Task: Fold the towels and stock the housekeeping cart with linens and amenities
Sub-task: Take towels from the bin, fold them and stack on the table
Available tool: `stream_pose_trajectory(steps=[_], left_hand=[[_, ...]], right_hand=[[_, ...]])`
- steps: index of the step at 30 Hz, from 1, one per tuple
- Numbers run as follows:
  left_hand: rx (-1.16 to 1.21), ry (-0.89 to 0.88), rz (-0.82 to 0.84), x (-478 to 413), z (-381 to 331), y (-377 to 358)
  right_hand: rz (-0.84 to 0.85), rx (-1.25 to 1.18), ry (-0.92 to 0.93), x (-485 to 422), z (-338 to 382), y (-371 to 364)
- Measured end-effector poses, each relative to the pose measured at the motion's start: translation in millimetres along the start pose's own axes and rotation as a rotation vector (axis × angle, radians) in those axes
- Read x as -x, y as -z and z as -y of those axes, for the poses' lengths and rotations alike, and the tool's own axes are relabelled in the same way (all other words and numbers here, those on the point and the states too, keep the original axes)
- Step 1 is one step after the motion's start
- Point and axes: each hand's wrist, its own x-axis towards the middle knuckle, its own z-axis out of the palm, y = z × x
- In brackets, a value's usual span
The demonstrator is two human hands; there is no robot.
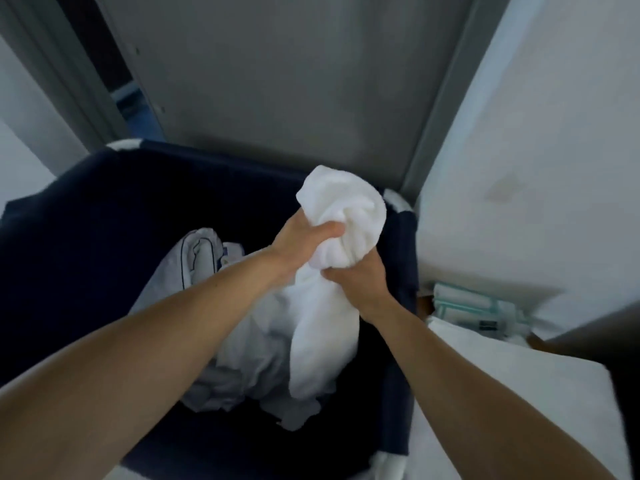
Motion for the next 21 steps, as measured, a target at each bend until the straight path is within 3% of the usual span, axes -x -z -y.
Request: stream_pose_trajectory(steps=[3,8,14,17,21], left_hand=[[-0.058,-0.125,0.109,30,-56,-26],[-0.261,-0.192,0.102,64,-109,-55],[-0.4,-0.189,0.364,90,-108,-92],[-0.352,-0.183,0.364,96,-99,-113],[-0.344,-0.089,0.405,98,-77,-123]], right_hand=[[-0.111,-0.064,0.073,33,51,45],[-0.239,-0.249,0.178,95,128,123],[-0.182,-0.501,0.204,148,211,189],[-0.157,-0.527,0.249,171,235,207],[-0.247,-0.529,0.25,189,245,219]])
